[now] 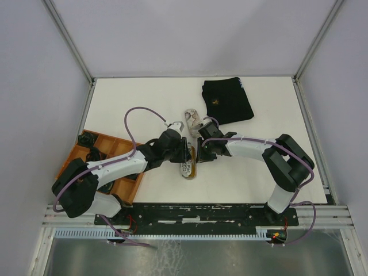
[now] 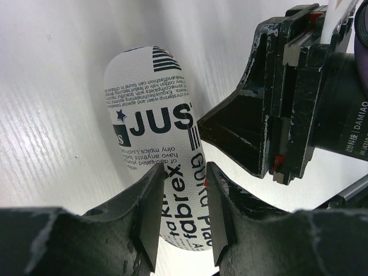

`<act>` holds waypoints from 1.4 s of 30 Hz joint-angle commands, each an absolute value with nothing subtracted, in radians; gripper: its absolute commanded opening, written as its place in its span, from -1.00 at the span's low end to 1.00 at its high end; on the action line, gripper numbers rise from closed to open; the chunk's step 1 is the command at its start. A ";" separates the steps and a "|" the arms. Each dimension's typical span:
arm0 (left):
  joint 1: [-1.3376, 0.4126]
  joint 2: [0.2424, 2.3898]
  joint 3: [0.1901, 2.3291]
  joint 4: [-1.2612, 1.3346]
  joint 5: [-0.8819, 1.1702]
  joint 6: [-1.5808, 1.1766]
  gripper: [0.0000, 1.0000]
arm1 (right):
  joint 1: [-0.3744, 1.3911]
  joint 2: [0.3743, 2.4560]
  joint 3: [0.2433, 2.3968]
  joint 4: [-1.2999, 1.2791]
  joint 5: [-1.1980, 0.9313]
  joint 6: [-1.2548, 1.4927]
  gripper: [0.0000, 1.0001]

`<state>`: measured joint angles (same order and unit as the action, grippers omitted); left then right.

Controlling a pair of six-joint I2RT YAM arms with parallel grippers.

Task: Organize the sunglasses
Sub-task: Close the sunglasses case at the center of the board.

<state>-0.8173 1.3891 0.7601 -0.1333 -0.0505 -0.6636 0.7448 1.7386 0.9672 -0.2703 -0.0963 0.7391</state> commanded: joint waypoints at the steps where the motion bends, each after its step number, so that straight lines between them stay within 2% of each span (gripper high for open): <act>1: -0.836 1.441 0.758 -0.138 -0.037 -0.685 -0.14 | 0.750 1.732 0.971 -0.213 -0.119 0.755 -0.42; 20: -0.839 1.432 0.780 -0.163 -0.061 -0.673 -0.13 | 0.748 1.676 0.949 -0.222 -0.073 0.751 -0.40; 27: -0.842 1.366 0.830 -0.229 -0.139 -0.651 0.06 | 0.744 1.503 0.873 -0.242 0.053 0.751 -0.23; 30: -0.868 1.363 0.846 -0.257 -0.202 -0.652 0.17 | 0.745 1.409 0.826 -0.261 0.123 0.752 -0.13; 36: -0.966 1.420 0.905 -0.345 -0.382 -0.688 0.46 | 0.743 1.186 0.729 -0.313 0.257 0.744 0.34; 39: -0.991 1.445 0.915 -0.367 -0.439 -0.722 0.56 | 0.742 1.049 0.690 -0.343 0.305 0.734 0.64; 42: -1.002 1.475 0.921 -0.369 -0.459 -0.750 0.71 | 0.743 0.927 0.651 -0.371 0.339 0.732 0.82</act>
